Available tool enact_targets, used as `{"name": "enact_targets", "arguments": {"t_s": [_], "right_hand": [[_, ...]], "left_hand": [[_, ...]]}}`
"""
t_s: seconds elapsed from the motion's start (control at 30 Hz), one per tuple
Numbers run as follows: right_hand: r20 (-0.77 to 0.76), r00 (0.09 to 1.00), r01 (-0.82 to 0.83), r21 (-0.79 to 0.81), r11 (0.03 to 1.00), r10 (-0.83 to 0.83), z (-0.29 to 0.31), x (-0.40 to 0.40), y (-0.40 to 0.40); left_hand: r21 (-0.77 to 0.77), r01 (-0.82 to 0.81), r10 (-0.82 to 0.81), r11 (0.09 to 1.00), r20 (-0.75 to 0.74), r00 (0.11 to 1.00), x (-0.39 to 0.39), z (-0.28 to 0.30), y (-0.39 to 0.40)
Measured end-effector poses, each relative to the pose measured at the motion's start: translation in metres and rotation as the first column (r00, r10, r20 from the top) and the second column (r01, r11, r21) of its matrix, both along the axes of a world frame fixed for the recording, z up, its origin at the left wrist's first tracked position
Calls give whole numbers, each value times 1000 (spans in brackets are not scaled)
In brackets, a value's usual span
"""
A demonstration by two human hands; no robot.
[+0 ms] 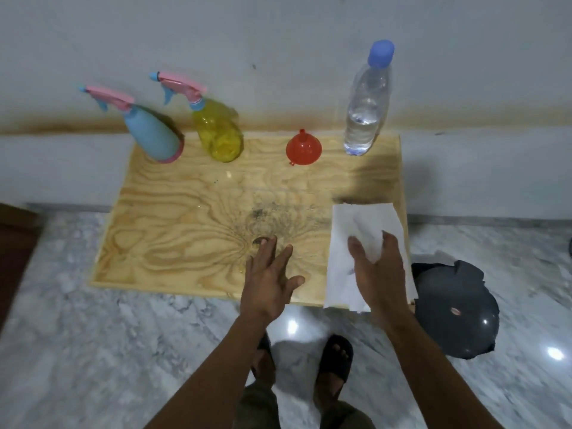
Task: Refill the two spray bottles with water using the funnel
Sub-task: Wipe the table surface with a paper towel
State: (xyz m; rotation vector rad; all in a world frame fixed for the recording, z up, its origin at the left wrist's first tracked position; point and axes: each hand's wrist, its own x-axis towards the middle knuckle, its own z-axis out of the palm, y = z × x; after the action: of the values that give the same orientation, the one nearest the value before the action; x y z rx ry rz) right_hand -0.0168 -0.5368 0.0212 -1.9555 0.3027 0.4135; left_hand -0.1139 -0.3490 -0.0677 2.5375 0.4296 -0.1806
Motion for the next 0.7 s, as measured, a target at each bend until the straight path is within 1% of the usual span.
{"name": "enact_targets", "arguments": {"t_s": [0.1,0.2,0.23,0.33,0.47,0.6,0.7], "right_hand": [[7,1000,-8,-15,1000,8,-2,-1,12],[85,996,-20,-42,999,24,-2,-3,29],[123,992,-19,-45,999,25,-3,-3,37],[215,977,-4,-36,999,12,-5,2,65],[245,969,33,-48,998,-20,-6,8,116],[261,964,76,-124,989,-42,-11,18,171],[302,952,29,-263,964,54,-32,25,200]], "left_hand": [[28,16,-17,999,17,1000,-4,-2,1],[6,23,-23,1000,27,999,-8,-4,5],[-21,19,-18,1000,53,998,-9,-4,8],[-76,-5,20,997,201,979,-20,-1,27],[-71,-137,152,988,292,944,-42,19,94],[4,-252,234,968,357,904,-64,37,185],[110,-316,260,942,349,900,-74,35,244]]}}
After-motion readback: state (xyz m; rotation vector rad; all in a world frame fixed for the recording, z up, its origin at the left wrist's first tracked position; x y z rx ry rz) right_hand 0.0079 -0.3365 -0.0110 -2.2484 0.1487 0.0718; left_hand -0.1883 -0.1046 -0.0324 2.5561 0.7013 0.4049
